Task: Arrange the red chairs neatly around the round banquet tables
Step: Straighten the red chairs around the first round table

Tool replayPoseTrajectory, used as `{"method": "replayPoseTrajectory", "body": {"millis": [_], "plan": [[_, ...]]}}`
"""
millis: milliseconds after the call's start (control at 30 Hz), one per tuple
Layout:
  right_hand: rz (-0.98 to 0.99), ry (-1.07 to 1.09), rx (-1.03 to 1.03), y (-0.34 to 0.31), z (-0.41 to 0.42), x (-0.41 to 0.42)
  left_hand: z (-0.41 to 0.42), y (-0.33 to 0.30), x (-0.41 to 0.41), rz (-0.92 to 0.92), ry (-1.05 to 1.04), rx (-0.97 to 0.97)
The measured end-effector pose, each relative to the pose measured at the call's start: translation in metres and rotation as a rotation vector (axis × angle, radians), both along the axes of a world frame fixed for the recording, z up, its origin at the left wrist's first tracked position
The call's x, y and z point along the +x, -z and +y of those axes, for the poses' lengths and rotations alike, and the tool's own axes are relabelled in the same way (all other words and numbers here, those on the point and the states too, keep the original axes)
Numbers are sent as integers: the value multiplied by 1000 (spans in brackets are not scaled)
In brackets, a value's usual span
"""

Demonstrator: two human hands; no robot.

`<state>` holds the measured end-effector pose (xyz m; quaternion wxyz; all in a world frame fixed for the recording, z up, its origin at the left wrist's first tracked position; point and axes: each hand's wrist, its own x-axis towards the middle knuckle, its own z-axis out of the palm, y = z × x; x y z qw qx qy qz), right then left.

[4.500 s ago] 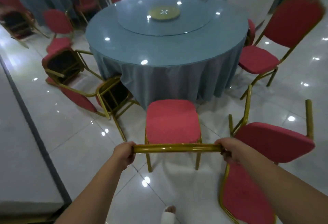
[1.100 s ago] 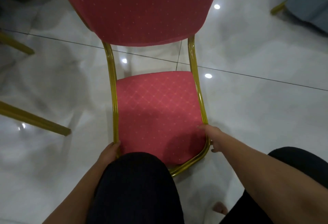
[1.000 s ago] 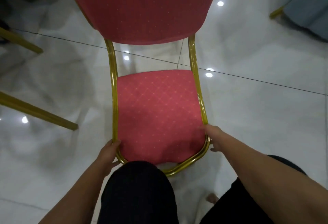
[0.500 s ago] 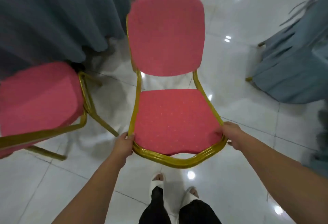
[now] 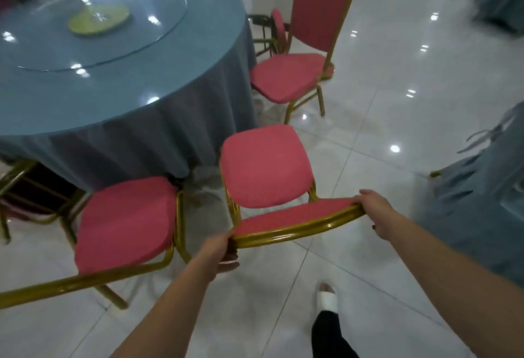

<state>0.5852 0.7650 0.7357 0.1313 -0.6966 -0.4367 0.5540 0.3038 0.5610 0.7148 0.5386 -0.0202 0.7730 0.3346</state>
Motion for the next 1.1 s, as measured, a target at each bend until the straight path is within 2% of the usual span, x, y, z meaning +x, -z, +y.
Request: {"method": "replayPoseTrajectory", "body": {"millis": [167,333,467,533,667,800,967,1100], "plan": [[-32,-173,24,-20,73,-14,22,-14,22,-17,-75,-64],[-29,-421,218,-37,122,-50,41,-16,27,-43,-237,-17],[-158,-654,287,-45,133,-79,37,-22,17,-96,-325,4],[-232,-734,299,-43,128,-83,30,-31,16,-100,-289,-11],[-265,-760,345,-42,118,-77,26,-49,14,53,-114,3],[-265,-803,412,-49,105,-64,43,-72,10,245,136,163],[-246,-777,480,-64,69,-36,88,-92,15,479,501,224],[-340,-737,413,-61,50,11,143,-105,43,555,804,408]]}}
